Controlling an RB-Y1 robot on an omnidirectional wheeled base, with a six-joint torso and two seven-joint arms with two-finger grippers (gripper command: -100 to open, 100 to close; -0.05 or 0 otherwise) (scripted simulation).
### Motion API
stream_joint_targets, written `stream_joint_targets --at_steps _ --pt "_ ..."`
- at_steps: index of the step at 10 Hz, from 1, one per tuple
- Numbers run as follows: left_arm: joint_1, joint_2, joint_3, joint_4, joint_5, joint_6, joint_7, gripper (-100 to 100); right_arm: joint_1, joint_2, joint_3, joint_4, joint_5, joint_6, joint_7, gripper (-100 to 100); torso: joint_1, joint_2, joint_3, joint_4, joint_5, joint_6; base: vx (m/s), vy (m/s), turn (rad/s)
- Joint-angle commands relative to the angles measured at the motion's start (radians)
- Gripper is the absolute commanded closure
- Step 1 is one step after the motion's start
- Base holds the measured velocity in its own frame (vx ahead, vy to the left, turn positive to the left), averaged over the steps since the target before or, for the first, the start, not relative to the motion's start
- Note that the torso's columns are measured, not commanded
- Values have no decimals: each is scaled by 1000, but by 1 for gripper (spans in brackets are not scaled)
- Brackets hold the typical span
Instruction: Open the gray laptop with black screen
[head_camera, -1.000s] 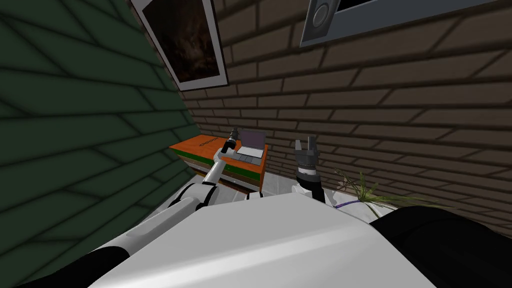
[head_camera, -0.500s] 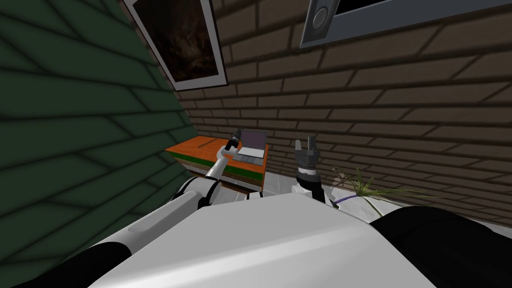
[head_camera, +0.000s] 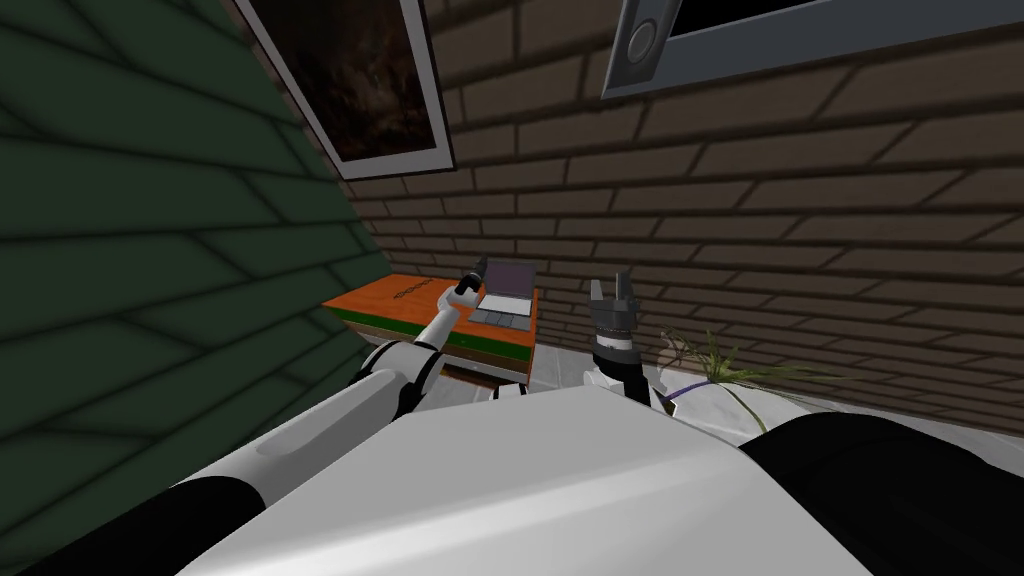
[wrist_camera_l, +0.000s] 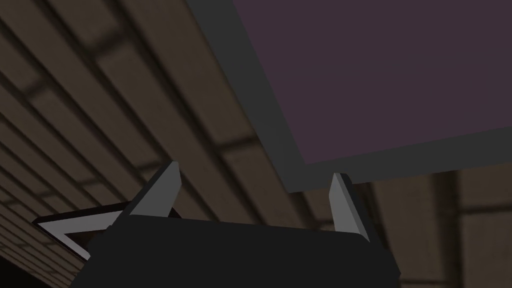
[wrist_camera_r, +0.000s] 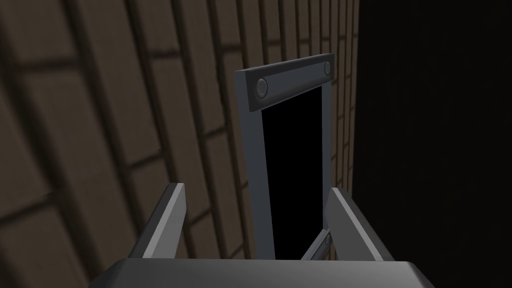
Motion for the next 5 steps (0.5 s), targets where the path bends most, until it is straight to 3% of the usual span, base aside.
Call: stream_joint_targets --at_steps 1,5 --pt "-46 2 -24 70 -6 31 -4 -100 0 0 0 0 0 0 0 0 0 0 0 0 0 0 15 90 -77" --pt "-126 10 -65 173 -15 82 -11 -100 0 0 0 0 0 0 0 0 -1 1 0 0 0 0 12 89 -87"
